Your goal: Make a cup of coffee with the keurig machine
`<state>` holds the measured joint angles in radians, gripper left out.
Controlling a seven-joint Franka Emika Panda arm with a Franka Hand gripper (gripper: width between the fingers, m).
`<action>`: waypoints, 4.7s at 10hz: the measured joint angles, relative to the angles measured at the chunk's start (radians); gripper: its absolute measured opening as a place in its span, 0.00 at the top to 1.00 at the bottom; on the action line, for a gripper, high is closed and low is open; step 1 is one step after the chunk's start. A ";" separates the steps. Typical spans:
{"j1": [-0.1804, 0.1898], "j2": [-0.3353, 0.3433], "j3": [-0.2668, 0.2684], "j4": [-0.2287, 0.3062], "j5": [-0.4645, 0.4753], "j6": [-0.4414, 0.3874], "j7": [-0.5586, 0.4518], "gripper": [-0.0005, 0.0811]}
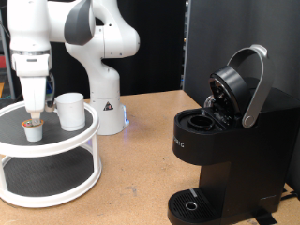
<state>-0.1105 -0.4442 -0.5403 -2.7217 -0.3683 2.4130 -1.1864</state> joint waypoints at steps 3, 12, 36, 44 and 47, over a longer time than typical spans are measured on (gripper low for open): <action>-0.004 0.029 0.000 -0.016 -0.002 0.042 0.000 0.00; -0.019 0.082 -0.001 -0.024 -0.006 0.103 0.000 0.13; 0.014 -0.065 0.029 0.272 0.294 -0.529 -0.121 0.85; 0.070 -0.049 0.090 0.314 0.557 -0.548 0.051 0.85; 0.132 -0.007 0.117 0.351 0.693 -0.548 0.104 0.85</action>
<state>0.0215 -0.4511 -0.4235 -2.3708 0.3244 1.8646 -1.0822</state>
